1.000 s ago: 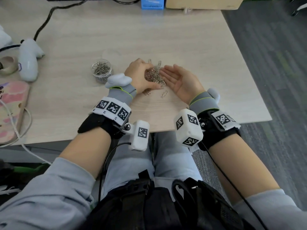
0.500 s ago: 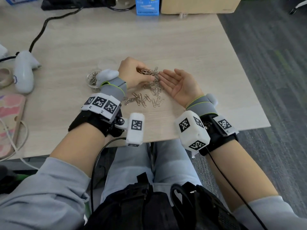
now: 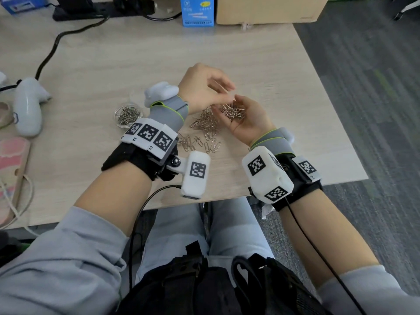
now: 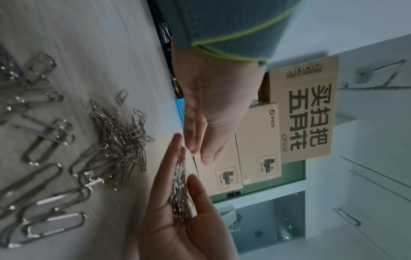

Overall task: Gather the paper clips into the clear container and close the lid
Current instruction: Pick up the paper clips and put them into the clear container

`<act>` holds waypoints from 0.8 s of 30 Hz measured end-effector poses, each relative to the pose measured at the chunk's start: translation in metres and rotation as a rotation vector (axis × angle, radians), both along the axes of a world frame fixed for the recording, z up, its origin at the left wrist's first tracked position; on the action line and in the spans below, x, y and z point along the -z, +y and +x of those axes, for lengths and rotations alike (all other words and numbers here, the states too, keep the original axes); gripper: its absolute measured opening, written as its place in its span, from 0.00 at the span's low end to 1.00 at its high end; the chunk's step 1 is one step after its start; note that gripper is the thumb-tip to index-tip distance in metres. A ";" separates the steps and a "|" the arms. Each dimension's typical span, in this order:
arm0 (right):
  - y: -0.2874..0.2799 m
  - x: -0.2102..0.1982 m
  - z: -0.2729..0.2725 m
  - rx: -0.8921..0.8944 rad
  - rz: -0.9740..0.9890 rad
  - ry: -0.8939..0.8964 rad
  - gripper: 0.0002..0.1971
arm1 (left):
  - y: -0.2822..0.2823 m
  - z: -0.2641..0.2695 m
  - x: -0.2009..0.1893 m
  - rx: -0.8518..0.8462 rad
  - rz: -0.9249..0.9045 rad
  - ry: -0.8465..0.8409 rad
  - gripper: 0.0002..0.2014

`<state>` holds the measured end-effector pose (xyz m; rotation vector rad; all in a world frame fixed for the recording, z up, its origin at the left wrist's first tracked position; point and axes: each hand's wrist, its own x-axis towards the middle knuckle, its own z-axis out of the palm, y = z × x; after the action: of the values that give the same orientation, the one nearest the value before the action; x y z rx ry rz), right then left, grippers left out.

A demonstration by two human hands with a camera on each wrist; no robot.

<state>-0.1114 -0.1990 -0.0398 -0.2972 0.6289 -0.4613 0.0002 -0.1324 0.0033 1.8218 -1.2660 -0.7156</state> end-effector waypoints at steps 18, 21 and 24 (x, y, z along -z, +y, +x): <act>0.008 0.002 -0.018 0.039 0.035 -0.028 0.18 | 0.037 0.014 0.040 0.034 0.214 -0.356 0.16; 0.013 0.003 -0.019 0.043 0.026 -0.031 0.17 | 0.049 0.008 0.035 -0.021 0.255 -0.417 0.31; 0.016 0.004 -0.022 0.045 0.009 -0.036 0.17 | 0.060 0.000 0.035 0.001 0.366 -0.530 0.40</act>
<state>-0.1337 -0.1826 -0.0439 -0.2664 0.6036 -0.5061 0.0003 -0.0726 -0.0321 2.4192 -1.5418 -0.4994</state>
